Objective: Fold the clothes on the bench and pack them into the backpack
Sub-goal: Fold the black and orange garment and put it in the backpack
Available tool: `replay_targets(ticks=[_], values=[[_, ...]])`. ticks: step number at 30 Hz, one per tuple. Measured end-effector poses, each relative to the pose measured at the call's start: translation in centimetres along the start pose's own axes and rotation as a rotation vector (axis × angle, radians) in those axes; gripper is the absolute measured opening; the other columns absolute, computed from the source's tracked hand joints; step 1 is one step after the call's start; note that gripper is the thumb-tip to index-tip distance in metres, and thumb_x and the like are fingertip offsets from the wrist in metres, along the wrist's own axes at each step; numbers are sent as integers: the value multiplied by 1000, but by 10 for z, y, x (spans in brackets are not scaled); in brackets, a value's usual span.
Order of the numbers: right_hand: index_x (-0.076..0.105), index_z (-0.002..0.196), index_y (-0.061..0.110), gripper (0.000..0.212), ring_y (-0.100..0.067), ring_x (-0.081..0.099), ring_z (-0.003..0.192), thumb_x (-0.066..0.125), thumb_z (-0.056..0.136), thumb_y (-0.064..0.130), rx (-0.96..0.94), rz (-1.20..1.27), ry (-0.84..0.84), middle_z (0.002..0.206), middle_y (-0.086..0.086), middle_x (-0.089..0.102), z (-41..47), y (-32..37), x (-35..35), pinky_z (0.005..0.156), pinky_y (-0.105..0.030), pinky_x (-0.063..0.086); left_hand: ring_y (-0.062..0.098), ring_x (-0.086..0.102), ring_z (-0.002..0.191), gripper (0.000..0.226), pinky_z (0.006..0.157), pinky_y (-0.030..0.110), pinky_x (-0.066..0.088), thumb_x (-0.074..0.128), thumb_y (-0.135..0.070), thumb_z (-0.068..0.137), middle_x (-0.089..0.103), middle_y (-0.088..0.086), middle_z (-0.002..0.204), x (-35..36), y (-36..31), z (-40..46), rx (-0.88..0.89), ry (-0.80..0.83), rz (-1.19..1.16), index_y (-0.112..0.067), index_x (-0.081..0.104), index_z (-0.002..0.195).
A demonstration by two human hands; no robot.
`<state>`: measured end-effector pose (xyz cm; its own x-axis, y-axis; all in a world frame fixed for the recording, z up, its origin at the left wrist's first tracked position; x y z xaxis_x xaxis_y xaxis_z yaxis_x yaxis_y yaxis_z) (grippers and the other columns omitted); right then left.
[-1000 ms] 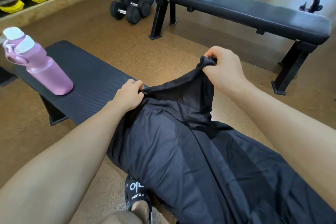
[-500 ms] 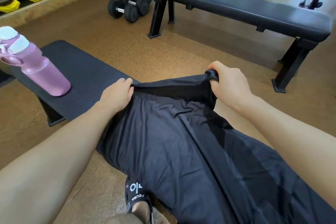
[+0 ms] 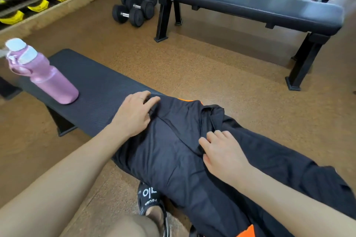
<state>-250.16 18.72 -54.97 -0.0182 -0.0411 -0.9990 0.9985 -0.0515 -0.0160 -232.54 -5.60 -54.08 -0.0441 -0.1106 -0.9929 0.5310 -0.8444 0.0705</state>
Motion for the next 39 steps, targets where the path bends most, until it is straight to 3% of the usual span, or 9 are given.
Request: replay_targets(ticks=[3,6,9,14,18,25,31,35,39], values=[[58,83,17,26,-25,47,54,77,65,16,62,17,13,68,-1,51,-6,-4,-3,56,-34,32,29,52,120,46,101,42,42,58,-30,89,52,7,136,4,-39,-7,132,92,-59,-23,55,134],[53,92,18,24,-24,42,49,72,76,19,128,129,39,74,2,52,-17,-7,-9,45,-31,31,29,48,127,49,106,41,40,50,-43,96,43,9,146,10,-66,-10,26,245,-93,-25,47,141],[36,96,25,10,-29,57,79,45,94,21,111,322,173,89,8,48,-27,2,-13,66,-39,46,31,47,122,51,100,41,41,53,-37,91,42,10,138,3,-88,-9,-58,214,-84,-21,43,138],[45,101,23,22,-22,59,83,58,84,27,275,549,310,88,6,59,-21,-17,-24,68,-37,49,27,45,116,42,93,39,45,55,-41,92,41,4,131,-9,-127,-12,-35,211,-202,-26,49,131],[52,109,22,23,-16,61,79,60,90,31,539,812,102,80,4,65,-3,-46,-29,76,-41,54,26,45,117,39,96,40,44,49,-43,98,43,2,133,-5,-140,-15,-161,258,-282,-27,49,133],[34,144,38,65,-33,55,117,51,89,68,687,711,49,129,-8,53,37,-54,-4,93,-47,50,28,41,124,52,101,42,45,55,-47,96,37,5,139,-1,-154,-13,-247,230,-394,-31,42,143],[61,100,19,13,-30,57,97,50,96,23,698,715,-66,102,-7,58,48,-60,-5,77,-37,46,31,31,139,70,109,44,39,57,-50,94,19,11,159,7,-144,-11,-207,312,-319,-36,25,155],[57,91,13,10,-16,56,74,49,96,17,826,948,-177,84,-1,60,20,-85,-19,61,-32,41,30,27,142,69,113,44,35,52,-52,96,20,11,159,11,-134,-11,-222,351,-306,-35,23,156],[55,94,14,18,-21,72,70,38,99,11,940,1002,-103,94,-6,66,-3,-105,-14,64,-33,51,29,24,143,65,115,43,32,47,-53,98,20,10,161,11,-132,-9,-237,352,-316,-35,24,156]])
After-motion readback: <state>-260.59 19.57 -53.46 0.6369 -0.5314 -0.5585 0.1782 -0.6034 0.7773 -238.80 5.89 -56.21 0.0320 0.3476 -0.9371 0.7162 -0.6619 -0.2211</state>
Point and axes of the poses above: each hand's wrist, its own z-axis towards the middle knuckle, its own x-axis out of the palm, y = z × x, the point moved 2 cm from there along z, towards the middle knuckle
